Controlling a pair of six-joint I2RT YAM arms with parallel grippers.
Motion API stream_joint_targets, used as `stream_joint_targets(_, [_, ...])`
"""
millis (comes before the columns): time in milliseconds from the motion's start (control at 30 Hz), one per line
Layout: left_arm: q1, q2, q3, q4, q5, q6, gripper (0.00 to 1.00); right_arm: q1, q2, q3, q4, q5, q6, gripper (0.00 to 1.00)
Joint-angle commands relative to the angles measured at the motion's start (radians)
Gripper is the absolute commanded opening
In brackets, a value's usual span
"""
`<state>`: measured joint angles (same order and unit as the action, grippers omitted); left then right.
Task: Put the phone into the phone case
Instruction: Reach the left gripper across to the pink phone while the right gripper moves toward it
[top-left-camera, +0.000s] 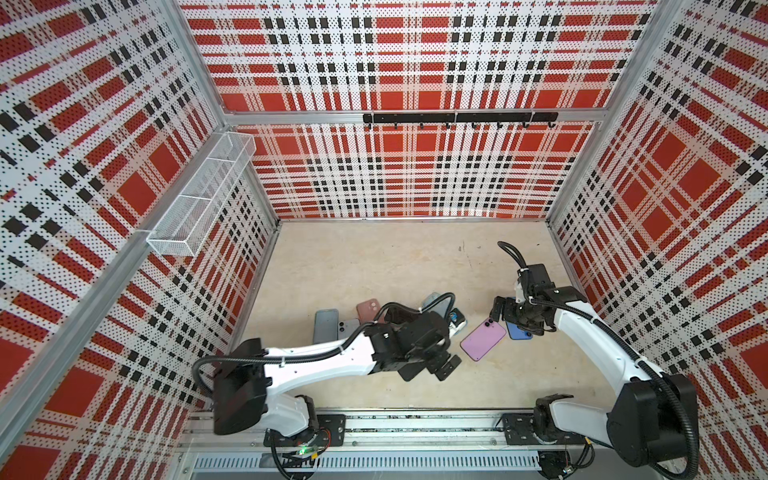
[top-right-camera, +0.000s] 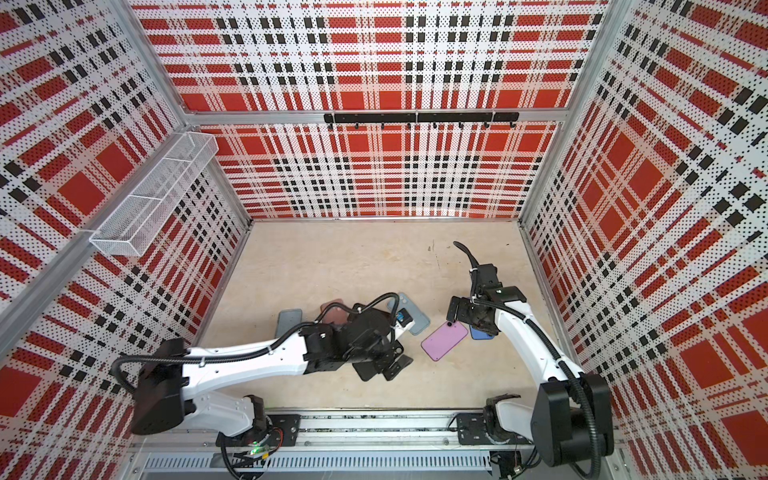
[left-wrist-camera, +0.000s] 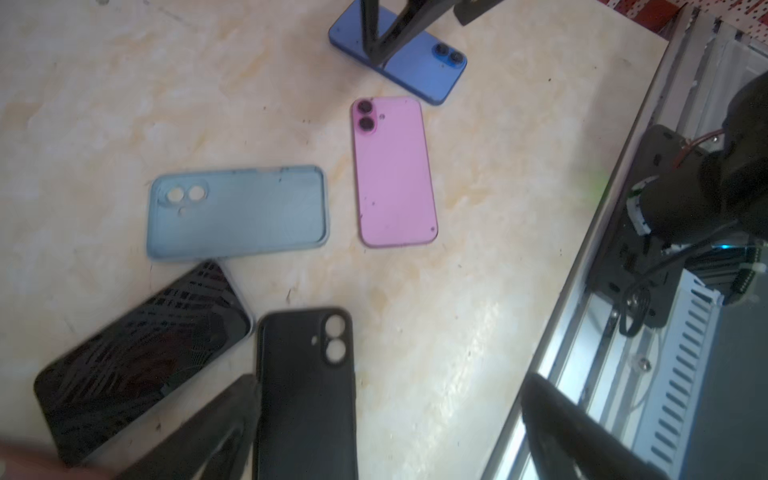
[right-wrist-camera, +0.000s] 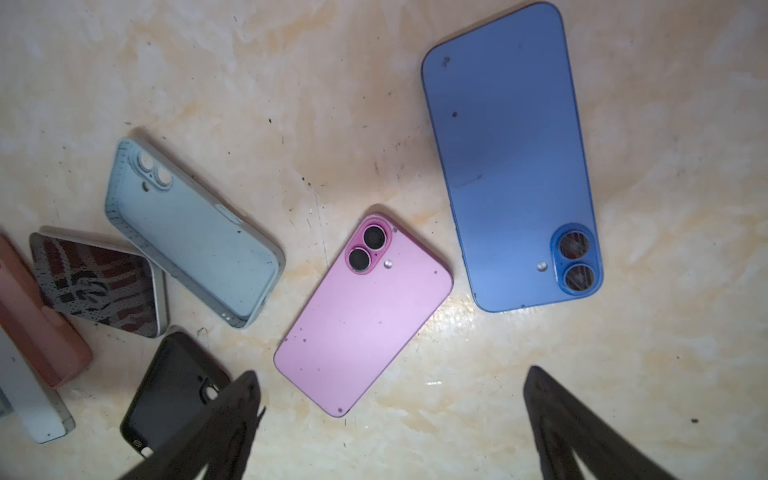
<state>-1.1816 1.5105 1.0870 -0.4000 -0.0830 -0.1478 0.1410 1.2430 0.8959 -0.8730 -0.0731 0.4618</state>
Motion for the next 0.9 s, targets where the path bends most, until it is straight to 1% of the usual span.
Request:
stream_joint_targets(0, [-0.021, 0.159, 0.189, -0.119, -0.04, 0.049, 0.99, -0.071, -0.005, 0.069, -0.013, 0.018, 0.083, 1.0])
stream_joint_targets(67, [-0.037, 0.264, 0.293, -0.181, -0.045, 0.057, 0.99, -0.137, 0.016, 0.102, -0.059, -0.025, 0.107, 1.0])
stream_joint_targets(167, [-0.055, 0.405, 0.432, -0.241, -0.012, 0.061, 1.0, -0.208, 0.025, 0.13, -0.101, -0.072, 0.117, 1.0])
stream_joint_targets(300, [-0.055, 0.568, 0.601, -0.324, 0.028, 0.059, 1.0, -0.271, -0.047, 0.083, -0.079, -0.072, 0.129, 1.0])
stream_joint_targets(400, [-0.046, 0.685, 0.729, -0.407, 0.041, 0.064, 1.0, -0.366, -0.099, 0.038, -0.071, -0.056, 0.136, 1.0])
stream_joint_targets(467, [-0.042, 0.751, 0.801, -0.459, 0.036, 0.06, 0.99, -0.451, -0.125, 0.0, -0.057, -0.099, 0.142, 1.0])
stream_joint_targets(533, [-0.036, 0.804, 0.861, -0.497, 0.013, 0.045, 0.99, -0.508, -0.144, -0.032, -0.032, -0.15, 0.145, 1.0])
stream_joint_targets(667, [-0.015, 0.875, 0.94, -0.541, -0.027, -0.004, 0.99, -0.524, -0.148, -0.044, -0.014, -0.173, 0.133, 1.0])
stream_joint_targets(867, [0.0, 0.912, 0.971, -0.541, -0.057, -0.015, 1.0, -0.523, -0.123, -0.047, 0.004, -0.188, 0.123, 1.0])
